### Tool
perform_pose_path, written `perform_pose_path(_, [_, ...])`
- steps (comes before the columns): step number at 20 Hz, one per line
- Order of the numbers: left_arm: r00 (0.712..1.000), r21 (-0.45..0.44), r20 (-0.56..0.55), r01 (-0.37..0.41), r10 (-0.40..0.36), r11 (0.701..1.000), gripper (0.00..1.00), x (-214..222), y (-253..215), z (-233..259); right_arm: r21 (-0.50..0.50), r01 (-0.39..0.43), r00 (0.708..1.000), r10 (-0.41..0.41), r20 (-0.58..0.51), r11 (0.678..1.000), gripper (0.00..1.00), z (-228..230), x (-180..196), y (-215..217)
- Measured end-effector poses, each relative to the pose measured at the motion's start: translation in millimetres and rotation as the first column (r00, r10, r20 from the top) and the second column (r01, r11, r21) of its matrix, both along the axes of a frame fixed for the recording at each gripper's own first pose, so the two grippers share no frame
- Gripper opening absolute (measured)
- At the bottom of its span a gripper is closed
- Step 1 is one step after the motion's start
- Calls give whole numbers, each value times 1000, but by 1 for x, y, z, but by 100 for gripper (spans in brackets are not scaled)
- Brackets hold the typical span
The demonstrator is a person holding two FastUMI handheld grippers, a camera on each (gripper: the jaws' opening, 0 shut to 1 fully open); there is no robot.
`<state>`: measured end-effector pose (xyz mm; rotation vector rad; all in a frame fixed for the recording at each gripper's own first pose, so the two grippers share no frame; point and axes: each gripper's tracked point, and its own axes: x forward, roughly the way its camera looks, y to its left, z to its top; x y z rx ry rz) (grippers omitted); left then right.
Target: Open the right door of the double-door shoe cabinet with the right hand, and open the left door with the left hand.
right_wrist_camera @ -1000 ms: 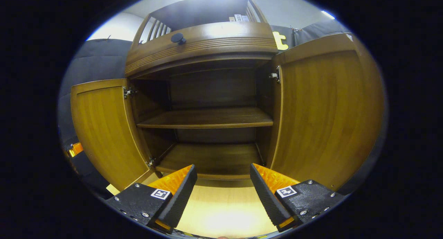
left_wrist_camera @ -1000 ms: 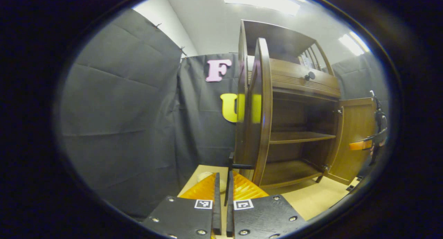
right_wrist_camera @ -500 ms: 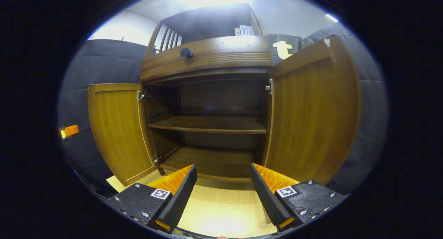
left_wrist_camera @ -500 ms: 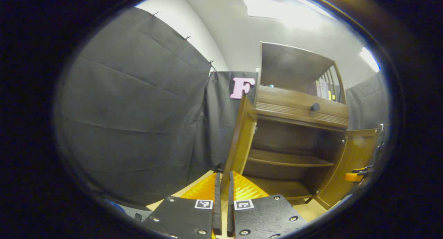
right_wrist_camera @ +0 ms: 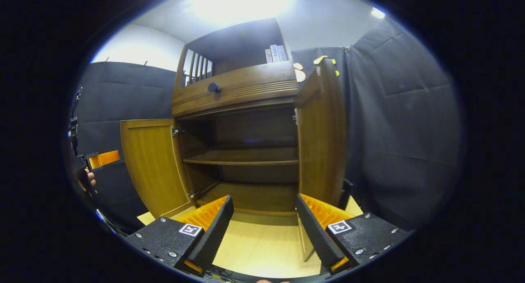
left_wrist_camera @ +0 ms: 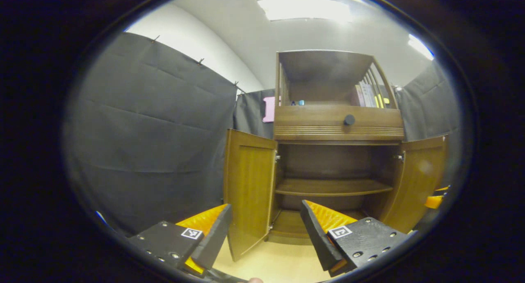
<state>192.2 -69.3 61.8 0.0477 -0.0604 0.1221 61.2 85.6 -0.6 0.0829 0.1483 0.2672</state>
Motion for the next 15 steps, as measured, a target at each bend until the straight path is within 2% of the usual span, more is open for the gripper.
perform_pose_path(1, [1000,-6,0,1,-1,1000,100,0,-4,0,12,11,1000,-11,7,1000,95,3,-2,-8])
perform_pose_path(3, [1000,-42,-9,10,-10,999,100,-2,-18,-4,26,30,999,-31,19,999,92,7,-9,-20])
perform_pose_path(5, [999,-75,-29,13,-16,997,100,-3,-25,-7,24,52,998,-52,29,998,95,9,-15,-32])
perform_pose_path(6, [999,-82,-37,11,-14,997,100,-3,-25,-7,21,62,997,-63,34,998,91,10,-15,-35])
perform_pose_path(9, [999,-79,-29,22,-25,997,95,-5,-24,-2,29,95,994,-96,44,995,91,14,-17,-37])
perform_pose_path(10, [999,-75,-31,24,-27,997,95,-4,-22,-4,34,104,993,-106,43,994,95,14,-19,-35])
perform_pose_path(11, [999,-69,-33,27,-29,997,95,-3,-21,-7,39,114,993,-115,40,993,91,14,-21,-32])
perform_pose_path(13, [999,-50,-51,14,-17,999,95,-4,-13,-12,41,137,990,-138,20,990,91,9,-25,-28])
perform_pose_path(14, [999,-37,-50,15,-16,999,100,-4,-10,-12,36,152,988,-152,11,988,91,6,-29,-27])
perform_pose_path(15, [998,-32,-55,15,-16,999,100,-4,-6,-14,29,164,986,-164,1,986,91,3,-30,-26])
